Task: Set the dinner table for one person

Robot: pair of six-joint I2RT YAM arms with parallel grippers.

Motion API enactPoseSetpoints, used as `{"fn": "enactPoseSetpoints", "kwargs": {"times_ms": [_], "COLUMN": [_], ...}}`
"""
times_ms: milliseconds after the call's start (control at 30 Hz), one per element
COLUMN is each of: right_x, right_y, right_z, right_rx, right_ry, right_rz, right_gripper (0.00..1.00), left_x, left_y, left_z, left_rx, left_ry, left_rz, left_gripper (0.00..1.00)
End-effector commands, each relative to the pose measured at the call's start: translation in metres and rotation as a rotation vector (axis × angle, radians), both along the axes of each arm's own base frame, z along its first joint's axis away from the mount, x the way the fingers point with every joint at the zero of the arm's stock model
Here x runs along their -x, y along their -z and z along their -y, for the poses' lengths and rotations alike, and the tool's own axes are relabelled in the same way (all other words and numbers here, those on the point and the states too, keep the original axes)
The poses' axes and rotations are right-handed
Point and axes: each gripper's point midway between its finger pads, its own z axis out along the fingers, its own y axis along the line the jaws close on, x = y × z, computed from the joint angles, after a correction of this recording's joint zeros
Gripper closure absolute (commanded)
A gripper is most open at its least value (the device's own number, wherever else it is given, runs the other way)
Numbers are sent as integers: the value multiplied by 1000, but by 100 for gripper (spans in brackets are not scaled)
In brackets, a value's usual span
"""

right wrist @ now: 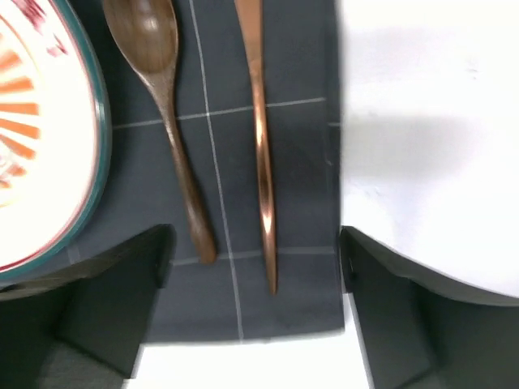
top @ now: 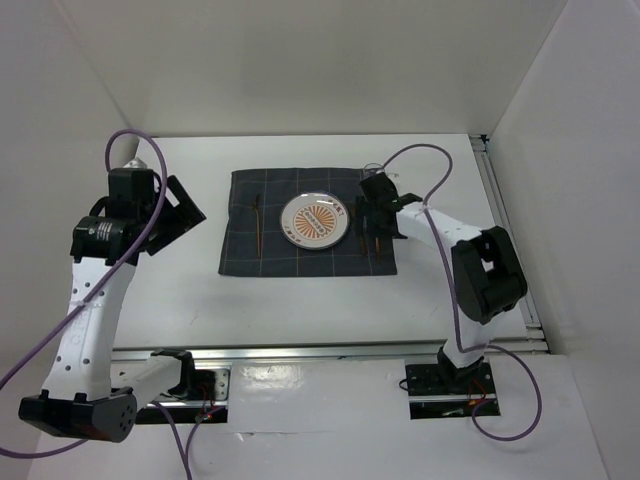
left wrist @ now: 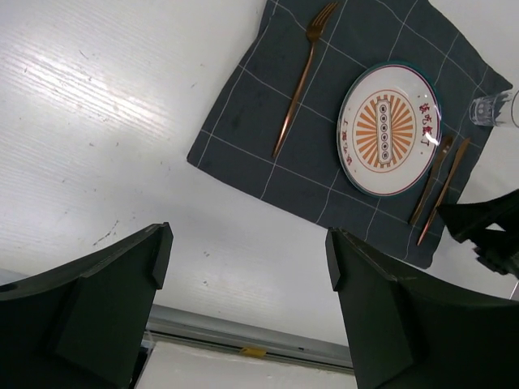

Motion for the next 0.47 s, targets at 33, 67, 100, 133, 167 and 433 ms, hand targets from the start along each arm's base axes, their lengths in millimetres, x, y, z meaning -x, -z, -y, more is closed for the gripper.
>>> {"fn": "enactPoseSetpoints", "kwargs": {"times_ms": [33, 67, 100, 133, 167, 433], "right_x": [-18, -10, -8, -7, -5, 41], "right_y": [-103, -117, -125, -130, -137, -167], "right_z": [31, 43, 55, 79, 87, 142], "right_rx": [-73, -92, -101, -115, -145, -171], "right_ry": [145, 196, 239, 309, 336, 462], "right_rz": [183, 186, 189, 187, 185, 270], "right_gripper": [0, 0, 0, 0, 0, 0], "left_x": [-8, -11, -13, -15, -16, -27], "left_y": [2, 4, 8, 10, 13, 35], "left_z": [5, 4, 6, 6, 6, 2], "left_rx": [14, 4, 10, 0, 0, -38], "left_ry": [29, 39, 45, 55, 55, 86], "left_rz": [13, 11, -5, -15, -26, -68], "left_gripper": [5, 5, 5, 5, 5, 5]}}
